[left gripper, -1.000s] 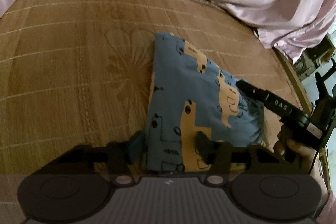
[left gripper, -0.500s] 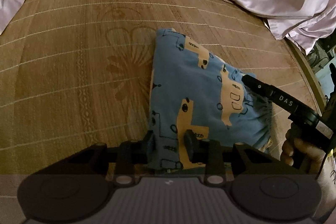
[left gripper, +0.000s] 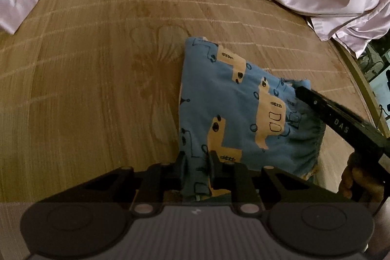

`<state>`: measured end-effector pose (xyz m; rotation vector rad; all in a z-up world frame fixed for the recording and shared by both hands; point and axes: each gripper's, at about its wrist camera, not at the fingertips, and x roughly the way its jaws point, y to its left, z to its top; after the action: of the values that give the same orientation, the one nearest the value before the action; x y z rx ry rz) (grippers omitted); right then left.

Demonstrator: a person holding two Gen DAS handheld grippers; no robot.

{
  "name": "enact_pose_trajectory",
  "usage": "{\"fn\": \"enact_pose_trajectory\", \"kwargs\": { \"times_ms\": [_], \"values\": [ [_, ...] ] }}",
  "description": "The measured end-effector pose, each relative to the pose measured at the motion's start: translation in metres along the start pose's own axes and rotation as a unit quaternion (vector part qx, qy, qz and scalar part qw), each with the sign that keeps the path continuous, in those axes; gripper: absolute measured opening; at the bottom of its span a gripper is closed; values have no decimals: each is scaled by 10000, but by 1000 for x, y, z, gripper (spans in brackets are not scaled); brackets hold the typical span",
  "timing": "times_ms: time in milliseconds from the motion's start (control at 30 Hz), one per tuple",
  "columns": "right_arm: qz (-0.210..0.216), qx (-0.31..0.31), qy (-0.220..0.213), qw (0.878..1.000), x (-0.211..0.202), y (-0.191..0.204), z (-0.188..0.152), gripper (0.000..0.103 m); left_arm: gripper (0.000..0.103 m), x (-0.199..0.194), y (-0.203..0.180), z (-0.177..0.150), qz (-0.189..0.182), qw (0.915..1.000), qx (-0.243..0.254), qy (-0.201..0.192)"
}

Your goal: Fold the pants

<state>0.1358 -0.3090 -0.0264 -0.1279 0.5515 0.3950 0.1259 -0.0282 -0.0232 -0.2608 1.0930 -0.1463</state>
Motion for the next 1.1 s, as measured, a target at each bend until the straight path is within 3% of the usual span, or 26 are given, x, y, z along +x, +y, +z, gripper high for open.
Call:
{"fn": "enact_pose_trajectory", "kwargs": {
  "times_ms": [133, 233, 367, 567, 667, 733, 800, 867, 1100],
  "values": [
    [-192, -638, -146, 9977, -5, 17, 2, 14, 19, -7, -4, -9, 33, 9999, 139, -56],
    [-216, -664, 16, 9976, 0, 18, 1, 14, 19, -12, -9, -10, 83, 9995, 277, -108],
    [59, -140, 279, 9995, 11, 3, -1, 23, 19, -13, -8, -10, 115, 9996, 267, -57],
    [263, 772, 668, 9944, 37, -26, -7, 48, 19, -10, -6, -8, 99, 9997, 241, -16],
    [313, 1159, 723, 9901, 47, -37, -6, 50, 19, -9, -3, -8, 87, 9996, 271, -4],
    [386, 1410, 776, 9862, 52, -44, -5, 48, 19, -8, -2, -8, 84, 9996, 281, 9],
    [466, 1503, 882, 9836, 55, -45, -7, 21, 19, -8, -3, -8, 89, 9994, 328, 10],
    [409, 1421, 883, 9850, 53, -41, -8, 14, 19, -7, -3, -8, 86, 9993, 351, 12],
    [176, 1025, 504, 9933, 33, -26, 0, 9, 19, -8, -2, -9, 79, 9995, 302, -46]
  ]
}}
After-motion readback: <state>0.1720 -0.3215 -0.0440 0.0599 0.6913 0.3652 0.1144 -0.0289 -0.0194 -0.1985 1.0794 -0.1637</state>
